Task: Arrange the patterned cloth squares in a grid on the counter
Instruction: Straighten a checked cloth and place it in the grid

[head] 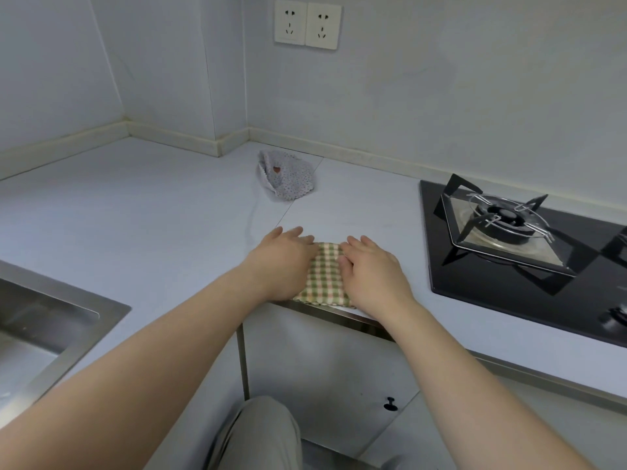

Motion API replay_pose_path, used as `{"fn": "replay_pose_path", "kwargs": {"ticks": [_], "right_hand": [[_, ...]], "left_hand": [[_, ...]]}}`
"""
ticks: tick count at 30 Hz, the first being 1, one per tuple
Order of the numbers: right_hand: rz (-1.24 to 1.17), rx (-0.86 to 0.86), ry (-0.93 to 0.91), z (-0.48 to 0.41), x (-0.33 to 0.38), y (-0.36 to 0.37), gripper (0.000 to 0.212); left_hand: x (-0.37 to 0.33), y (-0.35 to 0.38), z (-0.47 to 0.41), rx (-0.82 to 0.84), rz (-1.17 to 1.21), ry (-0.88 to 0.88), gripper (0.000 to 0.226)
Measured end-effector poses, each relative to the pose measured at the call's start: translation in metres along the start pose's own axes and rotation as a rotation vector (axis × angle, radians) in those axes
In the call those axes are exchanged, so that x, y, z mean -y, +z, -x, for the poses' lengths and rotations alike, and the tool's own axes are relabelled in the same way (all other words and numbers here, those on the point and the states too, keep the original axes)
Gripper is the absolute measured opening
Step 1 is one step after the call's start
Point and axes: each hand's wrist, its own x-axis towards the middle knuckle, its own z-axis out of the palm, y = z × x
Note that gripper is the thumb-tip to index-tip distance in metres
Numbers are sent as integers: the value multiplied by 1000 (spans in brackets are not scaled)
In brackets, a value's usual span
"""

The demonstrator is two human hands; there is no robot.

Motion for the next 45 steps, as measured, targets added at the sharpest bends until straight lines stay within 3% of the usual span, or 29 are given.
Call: {"fn": "replay_pose_path", "kwargs": {"ticks": [5,9,13,17,21,27,33,37,41,45], "right_hand": [[20,46,-27,6,-1,2,40],[-5,-143,7,14,-1,-1,36],[-75,-114,30,19,-2,1,33],[-264,-177,184,9,-2,-9,29],[-280,78,299,-11,-4,-16,54],[-456,156,242,-31,-6,-29,17],[-498,307,161,-33,-8,-49,20],[-454,331,52,-30,-6,-58,15],[-465,280,-52,-22,-6,-70,16],[-411,219,-85,-14,-11,-89,28]], "left_hand": [[-8,3,2,6,161,-3,40],[-4,10,2,-27,311,-23,41],[4,19,-2,-162,392,-153,40],[8,18,-7,-215,350,-298,29],[6,13,-8,-242,443,-332,19],[7,-1,-6,-238,572,-323,8],[17,6,-7,-40,435,-295,52],[12,0,-4,-27,471,-281,28],[7,-17,2,-78,735,-296,17],[6,-39,9,-102,1373,-318,28]]}}
